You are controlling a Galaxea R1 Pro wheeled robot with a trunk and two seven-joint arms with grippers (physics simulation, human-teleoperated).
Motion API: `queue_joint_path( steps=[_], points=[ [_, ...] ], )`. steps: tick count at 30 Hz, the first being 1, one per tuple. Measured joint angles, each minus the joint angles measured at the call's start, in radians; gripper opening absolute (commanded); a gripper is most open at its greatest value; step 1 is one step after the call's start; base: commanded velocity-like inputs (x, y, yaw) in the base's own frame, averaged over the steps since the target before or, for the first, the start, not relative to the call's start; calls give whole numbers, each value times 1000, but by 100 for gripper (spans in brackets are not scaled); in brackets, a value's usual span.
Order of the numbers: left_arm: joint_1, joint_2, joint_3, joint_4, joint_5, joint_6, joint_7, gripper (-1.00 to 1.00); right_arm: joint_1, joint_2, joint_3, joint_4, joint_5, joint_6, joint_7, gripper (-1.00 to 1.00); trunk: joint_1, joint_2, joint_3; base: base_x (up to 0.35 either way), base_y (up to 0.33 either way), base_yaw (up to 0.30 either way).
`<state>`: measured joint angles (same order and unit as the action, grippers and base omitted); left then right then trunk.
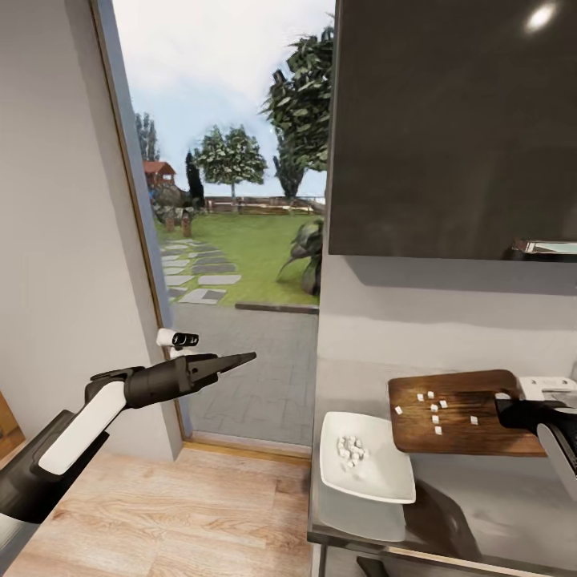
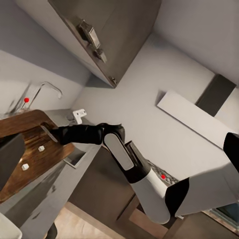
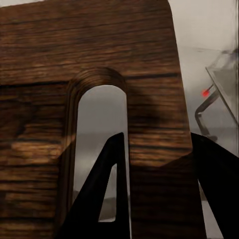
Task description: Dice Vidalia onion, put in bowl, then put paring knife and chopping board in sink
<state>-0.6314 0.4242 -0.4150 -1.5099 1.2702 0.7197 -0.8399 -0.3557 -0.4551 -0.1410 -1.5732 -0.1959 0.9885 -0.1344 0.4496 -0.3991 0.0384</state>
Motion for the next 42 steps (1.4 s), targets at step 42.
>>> queue_joint_path(
  steps=[42],
  points=[
    [0,-5,1,0,1,0,-2,100,0,0,3,0,-8,35,-7,-100,0,0,0,0,28,0]
  ],
)
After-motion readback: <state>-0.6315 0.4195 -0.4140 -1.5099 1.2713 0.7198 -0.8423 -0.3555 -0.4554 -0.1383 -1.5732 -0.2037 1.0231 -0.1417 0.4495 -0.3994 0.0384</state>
